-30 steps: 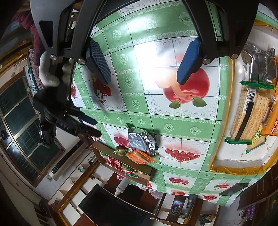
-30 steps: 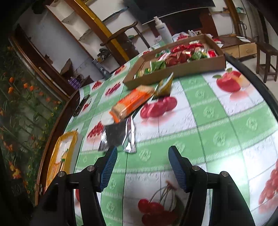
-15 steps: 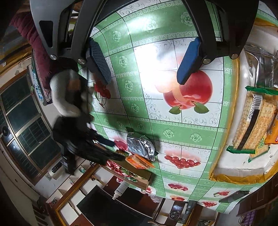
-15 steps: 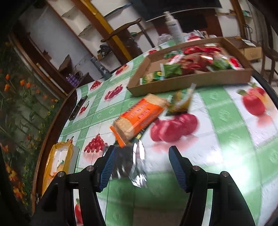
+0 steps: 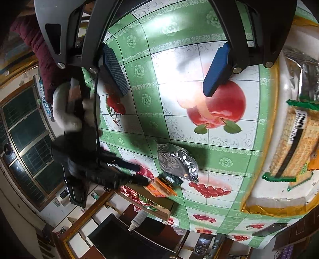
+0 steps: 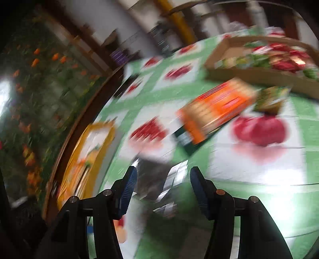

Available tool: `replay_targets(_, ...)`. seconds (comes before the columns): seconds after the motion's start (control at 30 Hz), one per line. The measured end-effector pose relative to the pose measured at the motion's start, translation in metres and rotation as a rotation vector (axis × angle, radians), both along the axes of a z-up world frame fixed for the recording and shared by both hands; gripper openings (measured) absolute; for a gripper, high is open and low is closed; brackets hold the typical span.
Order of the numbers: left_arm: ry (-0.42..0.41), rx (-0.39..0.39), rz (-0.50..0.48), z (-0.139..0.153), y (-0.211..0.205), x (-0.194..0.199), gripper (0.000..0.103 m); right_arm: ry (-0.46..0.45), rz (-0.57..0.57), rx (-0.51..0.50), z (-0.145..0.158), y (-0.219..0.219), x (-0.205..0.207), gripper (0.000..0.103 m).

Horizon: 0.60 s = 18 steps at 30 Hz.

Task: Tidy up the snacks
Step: 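Reach the right tool to the orange cracker pack and grasp it, then lift the orange cracker pack with the right tool while the left tool reaches the silver foil packet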

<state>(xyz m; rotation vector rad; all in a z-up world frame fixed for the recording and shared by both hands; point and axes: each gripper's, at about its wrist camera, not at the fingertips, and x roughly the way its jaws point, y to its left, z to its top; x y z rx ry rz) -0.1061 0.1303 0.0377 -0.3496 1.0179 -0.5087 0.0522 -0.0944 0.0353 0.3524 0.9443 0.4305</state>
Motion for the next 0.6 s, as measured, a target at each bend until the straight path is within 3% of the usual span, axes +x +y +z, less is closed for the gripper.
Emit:
replay_targets(0.07,0.004,-0.002,-0.009,-0.002,-0.001,0.001,0.078,-0.012,-0.16,0.003,0.004,-0.022,0.01,0.075)
replay_targets(0.23,0.015,-0.001,-0.013,-0.005,0.002,0.001,0.078,-0.026,-0.309,-0.063,0.008,-0.021,0.041,0.076)
replay_targets(0.4,0.031,0.008,-0.015,-0.008,0.007,0.0,0.078,-0.005,-0.35,-0.162,0.001,0.0,0.077,0.076)
replay_targets(0.6,0.032,-0.004,-0.029,-0.008,0.009,-0.001,0.078,0.032,-0.297,-0.259,-0.016,0.02,0.095,0.08)
